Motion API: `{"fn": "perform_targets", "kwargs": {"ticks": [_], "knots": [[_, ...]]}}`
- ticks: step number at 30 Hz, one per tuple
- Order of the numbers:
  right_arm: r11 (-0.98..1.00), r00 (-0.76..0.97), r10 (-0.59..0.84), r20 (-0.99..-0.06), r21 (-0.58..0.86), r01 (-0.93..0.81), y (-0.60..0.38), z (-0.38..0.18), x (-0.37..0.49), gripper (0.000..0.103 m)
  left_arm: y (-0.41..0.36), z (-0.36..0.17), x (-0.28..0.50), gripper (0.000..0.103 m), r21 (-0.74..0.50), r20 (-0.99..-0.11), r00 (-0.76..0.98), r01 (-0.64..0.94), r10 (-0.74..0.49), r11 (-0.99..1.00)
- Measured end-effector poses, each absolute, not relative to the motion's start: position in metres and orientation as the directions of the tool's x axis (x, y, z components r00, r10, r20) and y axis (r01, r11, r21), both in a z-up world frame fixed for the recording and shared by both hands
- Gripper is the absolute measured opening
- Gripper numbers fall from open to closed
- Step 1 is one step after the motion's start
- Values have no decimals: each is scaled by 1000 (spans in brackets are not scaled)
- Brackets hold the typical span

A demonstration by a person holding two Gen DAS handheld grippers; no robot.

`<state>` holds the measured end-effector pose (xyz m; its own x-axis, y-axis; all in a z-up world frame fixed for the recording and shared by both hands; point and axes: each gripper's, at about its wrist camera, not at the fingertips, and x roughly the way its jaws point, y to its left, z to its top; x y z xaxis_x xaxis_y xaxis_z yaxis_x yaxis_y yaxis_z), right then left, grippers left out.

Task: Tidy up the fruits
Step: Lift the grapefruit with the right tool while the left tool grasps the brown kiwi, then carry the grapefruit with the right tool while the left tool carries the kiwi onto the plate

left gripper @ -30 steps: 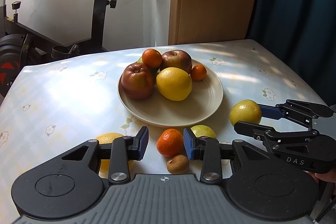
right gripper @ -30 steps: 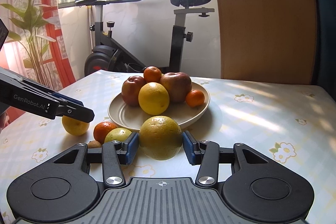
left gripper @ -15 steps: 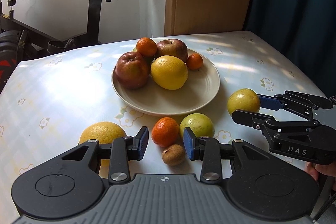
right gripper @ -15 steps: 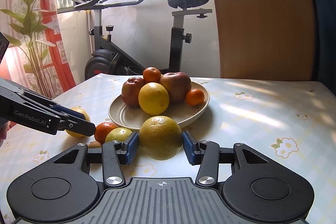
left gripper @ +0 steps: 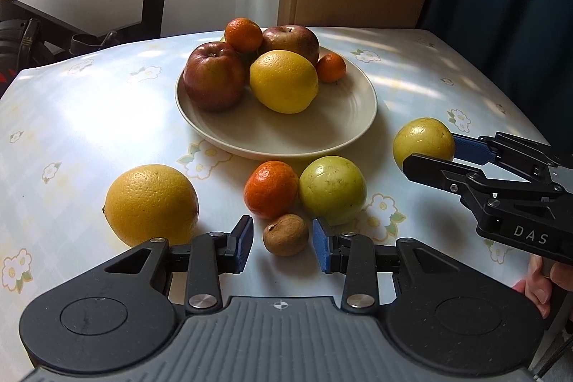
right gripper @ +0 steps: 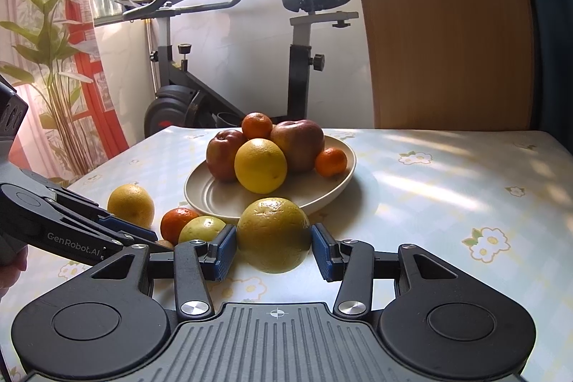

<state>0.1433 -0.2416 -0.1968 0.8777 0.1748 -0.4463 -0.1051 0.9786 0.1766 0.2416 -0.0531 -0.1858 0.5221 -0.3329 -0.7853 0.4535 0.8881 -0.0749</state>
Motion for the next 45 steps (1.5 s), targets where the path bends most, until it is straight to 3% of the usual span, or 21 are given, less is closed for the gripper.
{"fn": "perform_targets", "kwargs": {"ticks": [8, 10, 15, 26, 37, 45], "knots": [[979, 877, 174, -449, 178, -103, -242, -198, 144, 42, -54, -193, 244, 38, -77, -789, 519, 446, -328, 892], [979, 877, 174, -448, 178, -104, -242, -198, 144, 42, -53, -192, 244, 30, -88, -785, 519, 447, -338, 890], [978, 876, 174, -449, 179, -103, -242, -197, 144, 42, -53, -188, 234, 30, -76, -768, 539, 460, -347, 884], [982, 884, 169, -436, 149, -114, -232, -182, 139, 42, -38, -142, 219, 30, -70, -681, 630, 451, -373, 890], [988, 909, 145, -392, 112, -109, -239, -132, 142, 42, -35, -94, 228, 30, -73, -600, 689, 458, -406, 886], [987, 890, 156, -428, 87, -132, -245, -116, 183, 42, -37, -89, 262, 30, -80, -616, 678, 452, -401, 888]]}}
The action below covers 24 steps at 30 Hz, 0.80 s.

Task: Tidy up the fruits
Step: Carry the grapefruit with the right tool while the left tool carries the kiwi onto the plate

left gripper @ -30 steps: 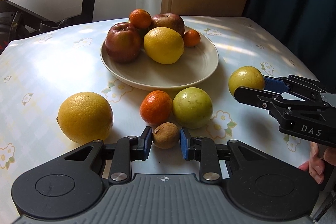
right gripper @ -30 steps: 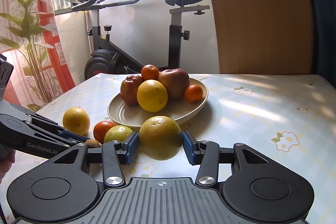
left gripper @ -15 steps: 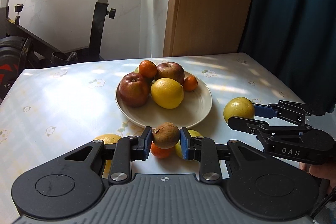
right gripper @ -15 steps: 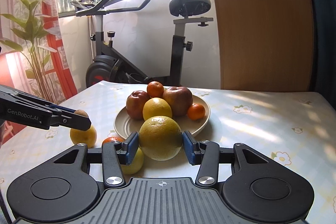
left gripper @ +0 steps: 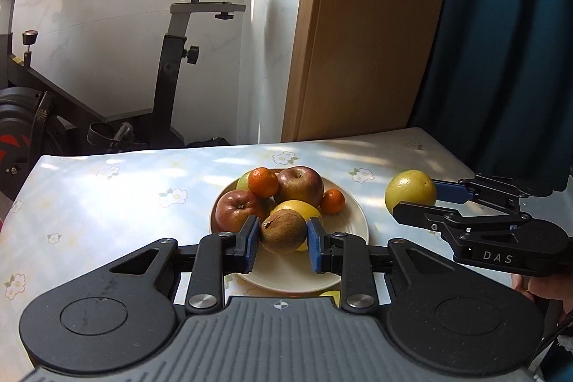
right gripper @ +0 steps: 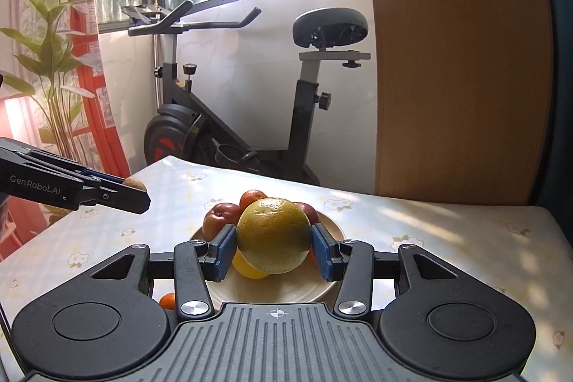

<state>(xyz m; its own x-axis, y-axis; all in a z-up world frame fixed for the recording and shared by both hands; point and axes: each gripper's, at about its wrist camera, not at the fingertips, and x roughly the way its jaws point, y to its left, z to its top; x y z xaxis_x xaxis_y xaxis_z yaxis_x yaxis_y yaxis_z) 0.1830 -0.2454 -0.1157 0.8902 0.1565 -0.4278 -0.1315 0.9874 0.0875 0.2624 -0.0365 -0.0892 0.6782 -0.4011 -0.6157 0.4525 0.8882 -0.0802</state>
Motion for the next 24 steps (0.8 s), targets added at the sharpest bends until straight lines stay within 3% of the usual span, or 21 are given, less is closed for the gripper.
{"fn": "perform_targets", "kwargs": {"ticks": [12, 24], "knots": [[988, 799, 155, -582, 81, -132, -256, -162, 245, 42, -57, -147, 321, 30, -74, -744, 567, 456, -353, 887], [986, 767, 148, -624, 30, -165, -254, -183, 264, 42, -61, -175, 341, 30, -54, -792, 523, 454, -315, 890]]}}
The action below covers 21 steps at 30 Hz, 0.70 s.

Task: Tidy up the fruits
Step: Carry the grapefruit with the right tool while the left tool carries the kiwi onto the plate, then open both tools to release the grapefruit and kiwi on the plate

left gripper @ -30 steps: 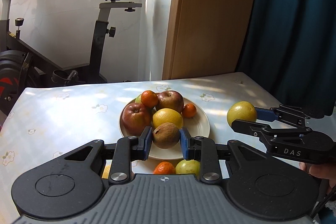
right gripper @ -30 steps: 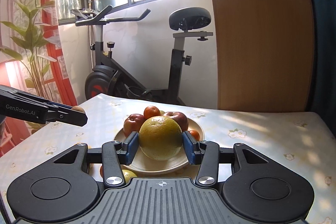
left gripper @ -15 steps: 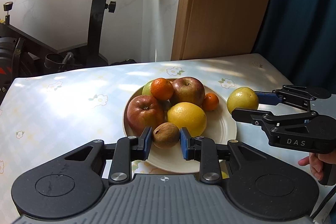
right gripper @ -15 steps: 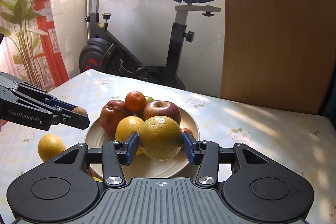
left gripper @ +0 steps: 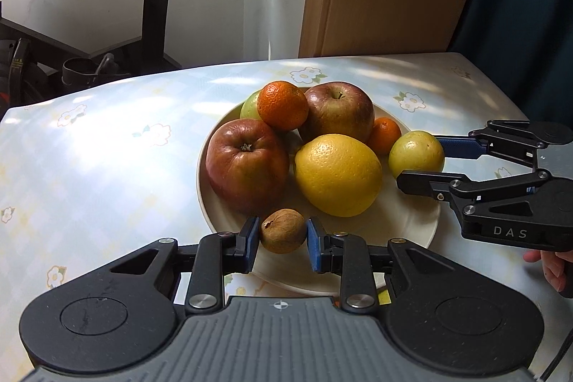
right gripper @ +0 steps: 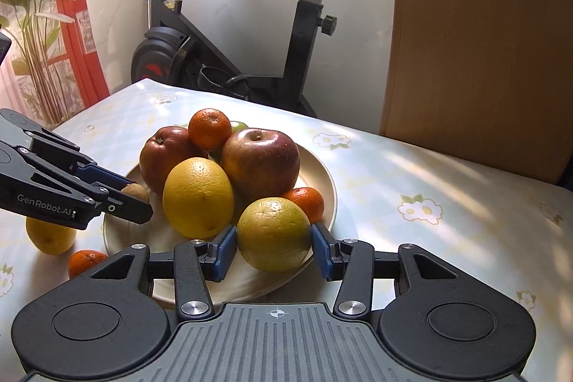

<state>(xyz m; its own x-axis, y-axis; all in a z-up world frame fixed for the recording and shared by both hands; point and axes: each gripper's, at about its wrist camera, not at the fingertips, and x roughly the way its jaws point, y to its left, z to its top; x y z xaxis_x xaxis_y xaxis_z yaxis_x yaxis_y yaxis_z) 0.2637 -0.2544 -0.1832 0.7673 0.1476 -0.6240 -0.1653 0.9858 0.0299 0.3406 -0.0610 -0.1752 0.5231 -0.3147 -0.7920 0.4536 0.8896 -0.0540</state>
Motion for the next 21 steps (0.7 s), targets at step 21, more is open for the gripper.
{"fn": "perform_targets", "kwargs": {"ticks": [21], "knots": [[980, 746, 128, -653, -31, -195, -244, -189, 277, 44, -60, -184, 350, 31, -14, -795, 539, 442, -278, 897]]}}
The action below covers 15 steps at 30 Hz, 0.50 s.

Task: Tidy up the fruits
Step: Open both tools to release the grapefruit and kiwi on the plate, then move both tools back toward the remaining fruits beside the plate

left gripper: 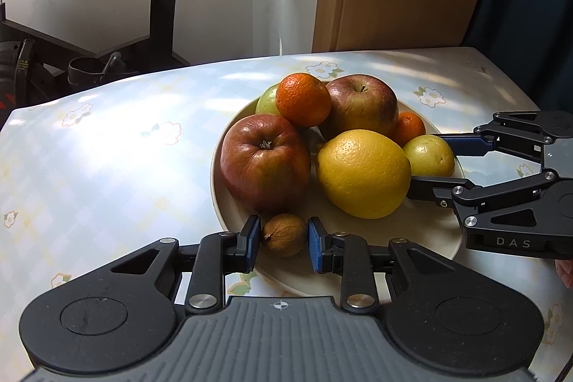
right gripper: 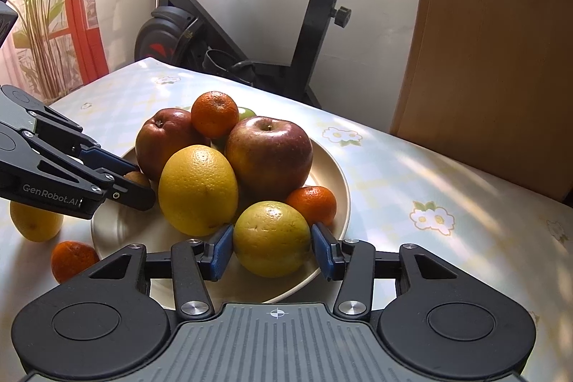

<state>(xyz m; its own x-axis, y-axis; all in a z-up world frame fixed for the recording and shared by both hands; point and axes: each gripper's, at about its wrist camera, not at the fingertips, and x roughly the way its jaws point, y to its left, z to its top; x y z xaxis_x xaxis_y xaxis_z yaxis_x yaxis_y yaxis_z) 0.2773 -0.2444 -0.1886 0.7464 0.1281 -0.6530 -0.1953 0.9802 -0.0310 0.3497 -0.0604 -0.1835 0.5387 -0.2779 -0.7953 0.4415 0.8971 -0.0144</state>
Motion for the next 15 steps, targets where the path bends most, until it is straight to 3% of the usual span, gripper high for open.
{"fn": "perform_targets", "kwargs": {"ticks": [5, 9, 15], "knots": [[986, 772, 110, -626, -30, -166, -246, -180, 269, 50, -60, -181, 347, 35, -25, -792, 539, 439, -285, 898], [990, 797, 121, -592, 7, -144, -254, -168, 253, 50, -59, -169, 335, 53, -32, -769, 561, 444, -305, 896], [990, 834, 138, -533, 83, -111, -258, -160, 223, 50, -51, -143, 309, 53, -60, -707, 618, 432, -344, 900]]}}
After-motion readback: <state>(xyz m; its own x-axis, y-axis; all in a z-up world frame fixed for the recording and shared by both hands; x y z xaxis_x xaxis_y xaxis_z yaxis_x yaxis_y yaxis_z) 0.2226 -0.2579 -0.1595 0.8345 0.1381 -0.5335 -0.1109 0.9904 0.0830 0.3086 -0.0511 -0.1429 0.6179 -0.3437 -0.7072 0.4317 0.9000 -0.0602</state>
